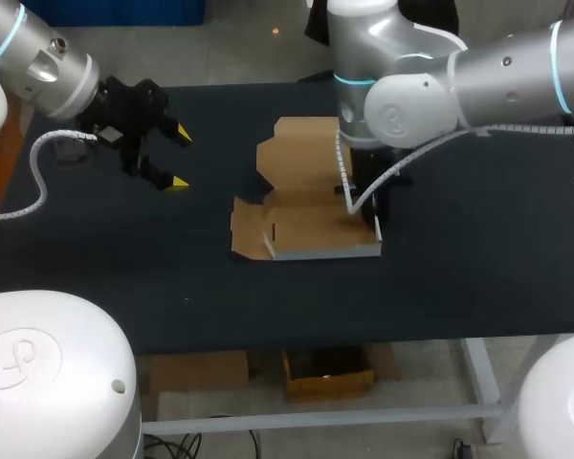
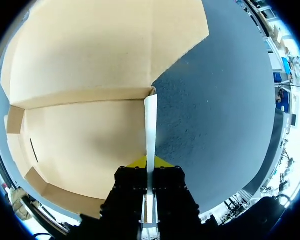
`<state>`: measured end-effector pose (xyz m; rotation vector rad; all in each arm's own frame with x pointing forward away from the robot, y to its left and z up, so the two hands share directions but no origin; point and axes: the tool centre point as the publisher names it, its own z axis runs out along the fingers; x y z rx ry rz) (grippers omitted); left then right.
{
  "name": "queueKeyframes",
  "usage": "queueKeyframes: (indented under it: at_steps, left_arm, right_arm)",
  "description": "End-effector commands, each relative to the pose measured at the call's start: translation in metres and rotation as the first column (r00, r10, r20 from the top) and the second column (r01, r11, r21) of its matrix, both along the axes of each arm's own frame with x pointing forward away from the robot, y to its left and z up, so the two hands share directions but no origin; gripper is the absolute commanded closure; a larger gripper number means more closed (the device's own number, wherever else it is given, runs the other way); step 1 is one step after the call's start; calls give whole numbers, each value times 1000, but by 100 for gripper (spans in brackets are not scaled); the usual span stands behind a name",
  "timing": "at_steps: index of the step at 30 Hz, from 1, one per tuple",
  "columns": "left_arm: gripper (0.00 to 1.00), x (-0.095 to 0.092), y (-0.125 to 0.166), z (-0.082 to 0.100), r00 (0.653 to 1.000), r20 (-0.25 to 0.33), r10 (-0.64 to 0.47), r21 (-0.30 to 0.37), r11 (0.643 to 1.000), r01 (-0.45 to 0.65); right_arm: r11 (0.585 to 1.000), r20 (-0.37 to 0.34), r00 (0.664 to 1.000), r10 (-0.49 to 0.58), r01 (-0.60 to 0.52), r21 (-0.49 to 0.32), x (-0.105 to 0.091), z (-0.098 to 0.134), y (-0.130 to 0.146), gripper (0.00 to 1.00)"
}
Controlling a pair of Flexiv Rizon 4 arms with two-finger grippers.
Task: Assemble the packaging by folding the flat box into shape, placing the metal phone stand inside, and closing the box properly
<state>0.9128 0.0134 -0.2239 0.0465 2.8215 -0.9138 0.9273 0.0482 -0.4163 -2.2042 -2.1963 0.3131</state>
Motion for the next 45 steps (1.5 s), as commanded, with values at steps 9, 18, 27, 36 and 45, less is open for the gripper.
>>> queueKeyframes:
  at_steps: [9,18,27,36,45]
  left_arm:
    - [0,1,0,0,1000,0,0,1,1000,0]
    - [0,1,0,0,1000,0,0,1,1000,0]
    - [0,1,0,0,1000,0,0,1,1000,0]
    - [0,1,0,0,1000,0,0,1,1000,0]
    - [0,1,0,0,1000,0,0,1,1000,0]
  right_arm:
    - [996,16,999,40,-41,82,-7,0,-12,100]
    - [993,11,999,52,-53,103,-8,-2,-10,100]
    - [993,15,999,50,-52,104,-9,-2,-8,100]
    - [993,15,999,50,-52,104,-9,-2,-8,100]
    - [993,15,999,50,-52,104,-9,-2,-8,100]
